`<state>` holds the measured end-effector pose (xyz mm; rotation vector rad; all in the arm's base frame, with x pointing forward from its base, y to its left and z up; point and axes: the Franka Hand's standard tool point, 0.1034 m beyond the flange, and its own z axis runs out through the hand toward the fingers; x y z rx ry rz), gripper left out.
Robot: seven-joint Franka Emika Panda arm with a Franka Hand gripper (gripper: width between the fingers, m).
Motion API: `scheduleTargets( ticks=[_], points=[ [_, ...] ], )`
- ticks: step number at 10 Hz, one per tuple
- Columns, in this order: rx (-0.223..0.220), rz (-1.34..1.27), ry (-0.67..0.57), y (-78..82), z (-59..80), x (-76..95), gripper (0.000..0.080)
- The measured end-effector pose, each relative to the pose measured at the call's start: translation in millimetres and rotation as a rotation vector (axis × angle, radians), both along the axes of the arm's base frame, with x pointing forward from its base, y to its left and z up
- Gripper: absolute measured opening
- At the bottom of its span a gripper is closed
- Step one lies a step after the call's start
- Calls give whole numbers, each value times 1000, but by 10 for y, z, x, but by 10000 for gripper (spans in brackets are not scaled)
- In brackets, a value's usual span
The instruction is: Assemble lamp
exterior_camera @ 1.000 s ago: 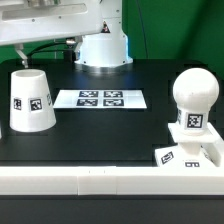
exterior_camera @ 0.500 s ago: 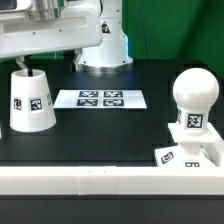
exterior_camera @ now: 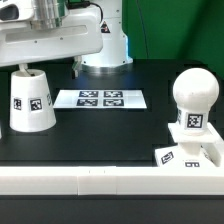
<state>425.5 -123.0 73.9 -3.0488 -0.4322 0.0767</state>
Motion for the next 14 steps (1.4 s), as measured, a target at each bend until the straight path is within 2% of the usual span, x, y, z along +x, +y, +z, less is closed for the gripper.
scheduleTargets(
  ticks=[1, 2, 3, 4, 5, 8, 10, 12, 13, 14],
  points=[
    [0, 0, 1, 1, -4, -2, 530],
    [1, 0, 3, 1, -13, -4, 310],
    [1, 0, 4, 0, -22, -2, 133],
    [1, 0, 4, 0, -24, -1, 133],
    [0, 1, 2, 2, -14, 9, 45],
    [3, 6, 7, 25, -17, 14, 45],
    [6, -1, 7, 170, -14, 89, 45],
    [27, -42, 34, 617, 50, 251, 45],
    [37, -86, 46, 844, 144, 381, 45],
    [50, -113, 66, 1073, 313, 555, 45]
  ],
)
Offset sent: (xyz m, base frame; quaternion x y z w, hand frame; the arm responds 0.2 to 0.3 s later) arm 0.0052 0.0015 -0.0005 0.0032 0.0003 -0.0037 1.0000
